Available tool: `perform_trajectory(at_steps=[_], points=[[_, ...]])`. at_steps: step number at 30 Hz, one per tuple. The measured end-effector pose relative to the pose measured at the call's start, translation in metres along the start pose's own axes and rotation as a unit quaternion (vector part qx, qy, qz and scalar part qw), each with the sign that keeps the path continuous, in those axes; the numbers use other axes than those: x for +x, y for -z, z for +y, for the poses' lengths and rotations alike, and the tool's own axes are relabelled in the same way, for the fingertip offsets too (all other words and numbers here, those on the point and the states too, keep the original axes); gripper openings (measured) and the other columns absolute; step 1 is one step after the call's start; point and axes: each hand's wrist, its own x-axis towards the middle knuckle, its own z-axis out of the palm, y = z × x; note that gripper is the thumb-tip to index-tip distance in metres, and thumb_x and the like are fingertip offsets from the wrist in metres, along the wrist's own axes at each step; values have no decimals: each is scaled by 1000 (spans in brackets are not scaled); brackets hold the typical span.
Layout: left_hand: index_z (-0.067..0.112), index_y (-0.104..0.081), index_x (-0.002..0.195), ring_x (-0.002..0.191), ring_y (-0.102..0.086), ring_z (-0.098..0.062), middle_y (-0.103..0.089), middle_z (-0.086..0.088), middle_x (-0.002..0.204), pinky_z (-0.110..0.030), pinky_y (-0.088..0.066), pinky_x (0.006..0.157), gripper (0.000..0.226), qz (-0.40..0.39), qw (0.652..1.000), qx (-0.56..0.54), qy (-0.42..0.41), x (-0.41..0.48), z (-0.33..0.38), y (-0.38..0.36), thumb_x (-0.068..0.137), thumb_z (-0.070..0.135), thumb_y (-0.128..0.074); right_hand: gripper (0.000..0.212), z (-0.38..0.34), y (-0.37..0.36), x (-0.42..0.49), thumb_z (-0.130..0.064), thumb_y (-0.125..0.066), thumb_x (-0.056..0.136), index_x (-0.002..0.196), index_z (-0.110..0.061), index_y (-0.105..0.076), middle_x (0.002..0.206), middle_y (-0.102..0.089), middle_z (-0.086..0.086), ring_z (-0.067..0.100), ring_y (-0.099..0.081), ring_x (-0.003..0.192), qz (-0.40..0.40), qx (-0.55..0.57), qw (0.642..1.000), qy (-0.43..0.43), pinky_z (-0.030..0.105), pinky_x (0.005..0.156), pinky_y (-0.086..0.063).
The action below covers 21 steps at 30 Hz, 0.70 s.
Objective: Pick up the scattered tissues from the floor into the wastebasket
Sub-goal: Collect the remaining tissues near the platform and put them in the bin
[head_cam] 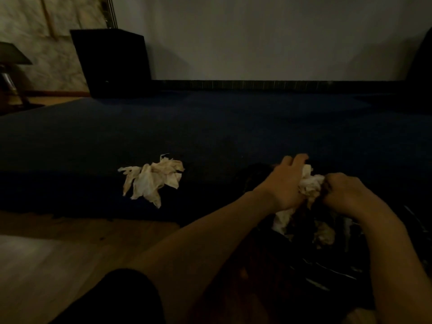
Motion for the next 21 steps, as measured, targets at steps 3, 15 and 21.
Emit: perform_trajectory(at_steps=[3, 15, 21], points=[[22, -12, 145, 133, -35, -33, -29, -15, 147, -43, -33, 112, 100, -43, 999, 30, -3, -9, -8, 14, 70, 25, -78, 45, -19, -2, -12, -26, -64, 84, 124, -9, -51, 116, -58, 17, 27, -57, 92, -67, -52, 996, -41, 28, 73, -45], [27, -48, 124, 91, -52, 11, -51, 19, 107, -4, -42, 71, 46, 91, 972, 128, 174, -246, -117, 146, 83, 16, -64, 34, -214, -107, -107, -7, -55, 85, 117, -15, -54, 127, -51, 8, 24, -49, 114, 174, 143, 914, 338, 36, 96, -45], [24, -45, 129, 117, -49, -20, -47, -3, 134, -29, -44, 90, 49, 50, 880, 211, 422, -455, -223, 126, 83, 18, -62, 33, -303, -283, -150, -12, -51, 88, 121, -12, -55, 129, -52, 10, 30, -47, 121, -71, 108, 860, 493, 36, 102, -36]])
